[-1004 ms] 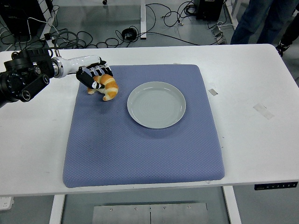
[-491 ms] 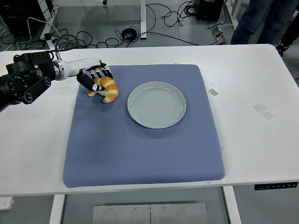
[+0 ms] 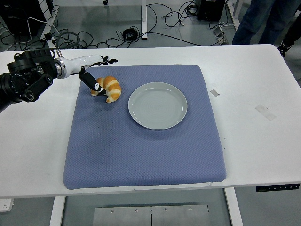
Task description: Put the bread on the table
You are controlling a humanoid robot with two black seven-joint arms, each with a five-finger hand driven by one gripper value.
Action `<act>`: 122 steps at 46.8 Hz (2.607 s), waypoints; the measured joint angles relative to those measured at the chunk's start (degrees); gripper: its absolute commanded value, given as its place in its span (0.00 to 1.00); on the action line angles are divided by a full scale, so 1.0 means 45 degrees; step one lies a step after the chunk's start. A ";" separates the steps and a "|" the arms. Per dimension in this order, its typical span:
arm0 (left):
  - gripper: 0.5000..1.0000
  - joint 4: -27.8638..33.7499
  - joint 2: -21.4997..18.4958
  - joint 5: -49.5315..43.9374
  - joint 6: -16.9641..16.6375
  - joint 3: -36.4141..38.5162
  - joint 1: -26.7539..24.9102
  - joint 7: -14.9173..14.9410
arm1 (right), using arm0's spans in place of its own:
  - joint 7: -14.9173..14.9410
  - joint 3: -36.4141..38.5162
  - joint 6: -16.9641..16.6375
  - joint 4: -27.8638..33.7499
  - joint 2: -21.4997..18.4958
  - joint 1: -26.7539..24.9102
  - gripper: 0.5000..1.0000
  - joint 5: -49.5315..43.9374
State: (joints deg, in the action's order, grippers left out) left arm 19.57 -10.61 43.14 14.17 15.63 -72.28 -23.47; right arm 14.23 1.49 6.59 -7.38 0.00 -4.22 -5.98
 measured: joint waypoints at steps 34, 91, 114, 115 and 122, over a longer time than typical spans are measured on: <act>0.95 -0.0004 -0.0038 -0.5556 -0.0365 -0.1783 -0.0380 0.0041 | 0.0000 -0.0001 0.0000 0.0000 0.0000 -0.0001 1.00 -0.0008; 0.95 -0.0014 0.1185 -1.0575 -0.1259 -0.8925 0.1724 0.1002 | 0.0001 0.0019 -0.0081 0.0020 0.0000 0.0000 1.00 -0.0014; 0.95 -0.0014 0.1384 -1.0642 -0.1256 -0.9234 0.2038 0.0982 | 0.0001 0.0060 -0.0078 0.0111 0.0000 0.0116 1.00 -0.0008; 0.95 -0.0014 0.1406 -1.0631 -0.1256 -0.9234 0.2041 0.0981 | 0.0001 0.0060 -0.0076 0.0114 0.0000 0.0119 1.00 -0.0009; 0.95 -0.0014 0.1460 -1.0620 -0.1269 -0.9233 0.2077 0.0962 | 0.0010 -0.0034 -0.0058 0.0092 0.0000 0.0126 1.00 -0.0014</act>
State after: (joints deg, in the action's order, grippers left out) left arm 19.51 -4.04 -4.65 8.46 -25.92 -62.94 -19.14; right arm 14.27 1.34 6.33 -6.97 0.00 -3.65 -6.04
